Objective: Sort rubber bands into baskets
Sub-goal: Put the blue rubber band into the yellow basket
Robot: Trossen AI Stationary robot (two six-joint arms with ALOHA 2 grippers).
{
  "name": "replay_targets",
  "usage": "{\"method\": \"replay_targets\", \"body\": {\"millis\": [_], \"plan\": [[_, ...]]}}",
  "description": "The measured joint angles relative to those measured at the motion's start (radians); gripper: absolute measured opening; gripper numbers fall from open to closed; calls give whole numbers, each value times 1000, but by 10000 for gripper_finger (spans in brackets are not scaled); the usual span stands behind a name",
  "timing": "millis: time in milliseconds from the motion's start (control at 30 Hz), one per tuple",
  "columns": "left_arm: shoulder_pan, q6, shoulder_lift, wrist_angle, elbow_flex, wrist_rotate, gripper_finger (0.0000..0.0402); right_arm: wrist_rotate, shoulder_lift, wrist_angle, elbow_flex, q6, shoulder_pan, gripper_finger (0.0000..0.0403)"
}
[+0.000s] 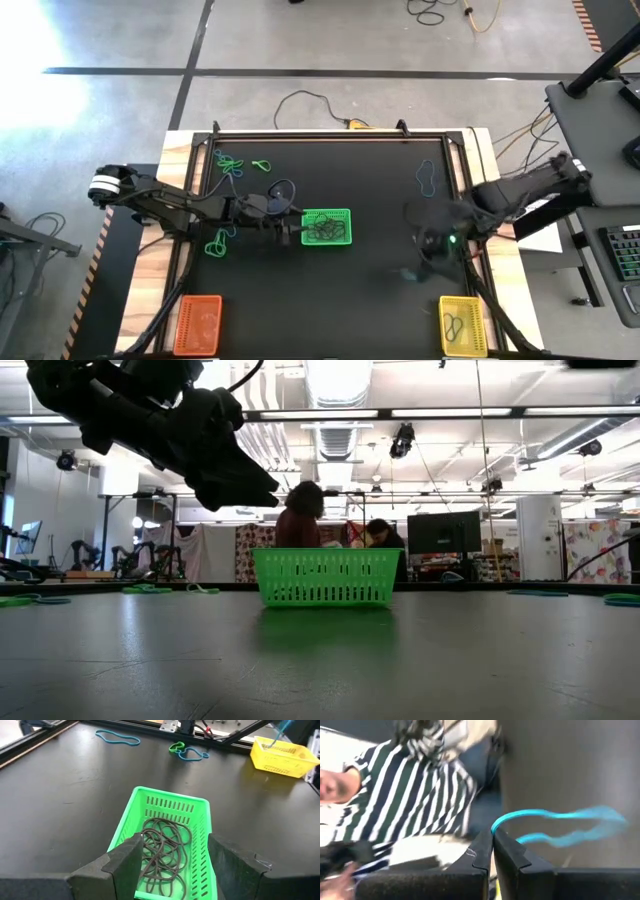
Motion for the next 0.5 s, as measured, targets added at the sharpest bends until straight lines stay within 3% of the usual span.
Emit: {"method": "replay_targets", "body": {"millis": [333,500], "plan": [[1,0,0,8,0,-48,209,250,28,0,-22,545,430,9],[2,39,0,33,0,-96,209,272,89,-63,-37,807,599,9]]}}
